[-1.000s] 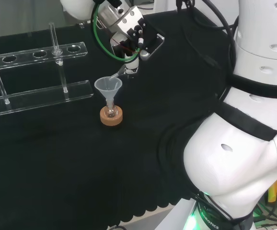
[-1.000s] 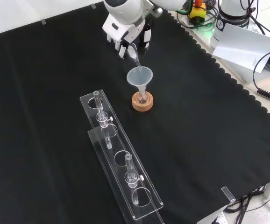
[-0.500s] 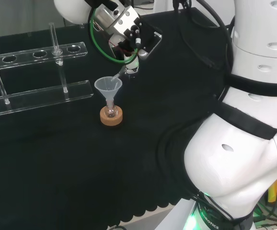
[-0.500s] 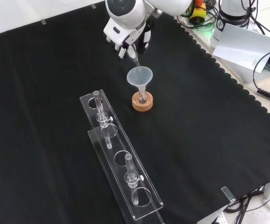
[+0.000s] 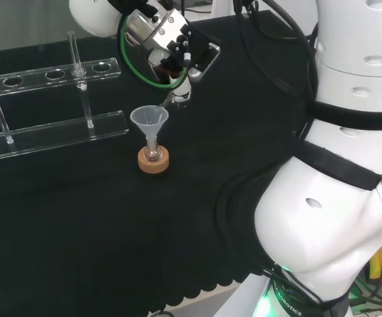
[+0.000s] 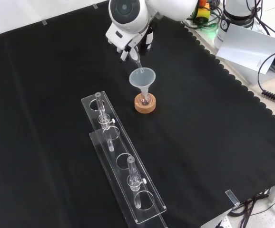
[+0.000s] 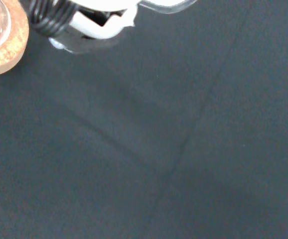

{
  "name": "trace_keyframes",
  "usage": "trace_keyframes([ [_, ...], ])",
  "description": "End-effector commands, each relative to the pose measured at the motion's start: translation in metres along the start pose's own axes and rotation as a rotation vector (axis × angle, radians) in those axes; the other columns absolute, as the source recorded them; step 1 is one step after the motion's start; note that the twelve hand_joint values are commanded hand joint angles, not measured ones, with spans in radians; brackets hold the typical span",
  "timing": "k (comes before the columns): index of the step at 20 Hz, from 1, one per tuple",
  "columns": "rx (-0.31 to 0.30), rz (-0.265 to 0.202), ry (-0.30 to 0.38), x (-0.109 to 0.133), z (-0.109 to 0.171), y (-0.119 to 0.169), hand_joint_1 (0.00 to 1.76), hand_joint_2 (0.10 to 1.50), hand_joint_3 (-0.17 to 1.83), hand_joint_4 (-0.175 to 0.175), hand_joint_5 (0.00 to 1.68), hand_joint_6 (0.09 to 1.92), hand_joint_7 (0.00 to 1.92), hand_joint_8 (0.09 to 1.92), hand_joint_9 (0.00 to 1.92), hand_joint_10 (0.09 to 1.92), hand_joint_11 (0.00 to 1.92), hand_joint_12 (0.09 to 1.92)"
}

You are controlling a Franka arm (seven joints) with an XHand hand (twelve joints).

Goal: Pour all the NaCl from the weighing funnel into the round-bottom flask.

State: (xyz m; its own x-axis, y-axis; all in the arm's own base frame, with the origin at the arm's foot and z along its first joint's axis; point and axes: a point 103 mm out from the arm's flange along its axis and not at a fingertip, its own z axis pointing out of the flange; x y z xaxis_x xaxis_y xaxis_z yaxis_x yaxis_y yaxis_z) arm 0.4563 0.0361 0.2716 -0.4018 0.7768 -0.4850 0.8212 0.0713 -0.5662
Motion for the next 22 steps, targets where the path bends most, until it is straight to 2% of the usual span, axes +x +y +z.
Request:
trace_keyframes([
  [1, 0.016, -0.002, -0.023, 0.0, 0.0, 0.002, 1.11, 0.72, 0.66, 0.078, 1.13, 0.92, 1.13, 0.56, 1.36, 0.16, 1.05, 0.92],
  [7, 0.05, -0.016, -0.023, -0.003, -0.001, 0.003, 1.11, 0.72, 0.66, 0.078, 1.13, 0.92, 1.13, 0.56, 1.36, 0.16, 1.05, 0.92],
  [22, 0.11, -0.014, -0.058, -0.003, -0.013, 0.007, 1.11, 0.72, 0.67, 0.081, 1.13, 0.92, 1.13, 0.56, 1.36, 0.15, 1.05, 0.92],
])
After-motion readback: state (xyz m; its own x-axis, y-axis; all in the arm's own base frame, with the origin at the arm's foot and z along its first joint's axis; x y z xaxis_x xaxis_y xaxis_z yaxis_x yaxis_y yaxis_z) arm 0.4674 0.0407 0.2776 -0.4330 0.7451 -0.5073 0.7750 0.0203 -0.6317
